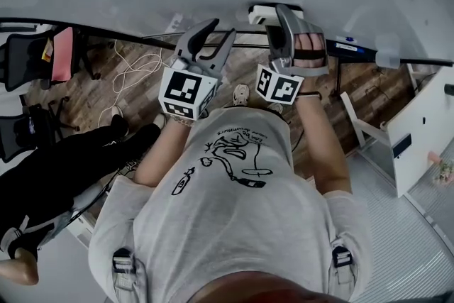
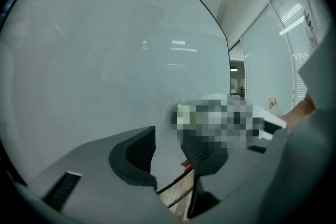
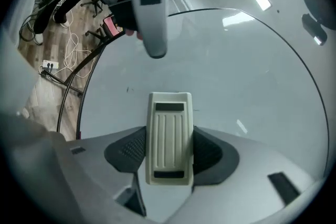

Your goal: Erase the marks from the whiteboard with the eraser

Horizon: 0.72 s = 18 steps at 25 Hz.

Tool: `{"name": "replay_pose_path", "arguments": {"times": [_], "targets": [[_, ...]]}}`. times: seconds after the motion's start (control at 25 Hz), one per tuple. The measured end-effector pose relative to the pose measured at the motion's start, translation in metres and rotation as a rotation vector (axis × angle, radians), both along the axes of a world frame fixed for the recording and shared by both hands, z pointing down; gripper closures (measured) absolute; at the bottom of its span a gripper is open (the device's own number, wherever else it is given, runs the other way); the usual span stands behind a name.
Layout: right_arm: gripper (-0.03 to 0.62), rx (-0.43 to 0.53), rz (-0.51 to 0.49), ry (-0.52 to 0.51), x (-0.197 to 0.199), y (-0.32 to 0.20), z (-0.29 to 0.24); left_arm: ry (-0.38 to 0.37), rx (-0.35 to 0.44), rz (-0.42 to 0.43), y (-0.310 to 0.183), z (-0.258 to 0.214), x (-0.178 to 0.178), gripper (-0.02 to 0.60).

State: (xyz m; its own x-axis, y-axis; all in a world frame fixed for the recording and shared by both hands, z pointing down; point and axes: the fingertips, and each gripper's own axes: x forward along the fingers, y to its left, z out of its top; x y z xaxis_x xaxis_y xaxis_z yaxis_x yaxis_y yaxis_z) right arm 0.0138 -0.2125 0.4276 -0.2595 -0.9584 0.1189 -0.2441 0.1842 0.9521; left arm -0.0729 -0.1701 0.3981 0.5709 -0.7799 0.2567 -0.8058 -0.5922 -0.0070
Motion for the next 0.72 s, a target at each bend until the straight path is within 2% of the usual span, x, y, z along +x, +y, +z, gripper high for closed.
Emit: {"name": "replay_pose_path", "arguments": {"times": [0.2, 0.32, 0.52, 0.72], "targets": [[0.335, 0.038, 0.009, -0.043, 0.003, -0.001, -0.07, 0.015, -0.006, -0.01, -0.002, 0.001, -0.004, 0.423], [0.335, 0.04, 0.014, -0.055, 0.002, -0.001, -0.091, 0.016, -0.007, -0.017, -0.002, 0.002, -0.007, 0.423], [0.336, 0.075, 0.026, 0.038, -0.003, 0.0, -0.072, 0.015, -0.013, -0.017, 0.002, 0.005, -0.008, 0.423], [0.336, 0.023, 0.005, 0.186, -0.016, -0.001, -0.007, 0.011, -0.015, -0.031, 0.006, 0.006, -0.014, 0.423]]}}
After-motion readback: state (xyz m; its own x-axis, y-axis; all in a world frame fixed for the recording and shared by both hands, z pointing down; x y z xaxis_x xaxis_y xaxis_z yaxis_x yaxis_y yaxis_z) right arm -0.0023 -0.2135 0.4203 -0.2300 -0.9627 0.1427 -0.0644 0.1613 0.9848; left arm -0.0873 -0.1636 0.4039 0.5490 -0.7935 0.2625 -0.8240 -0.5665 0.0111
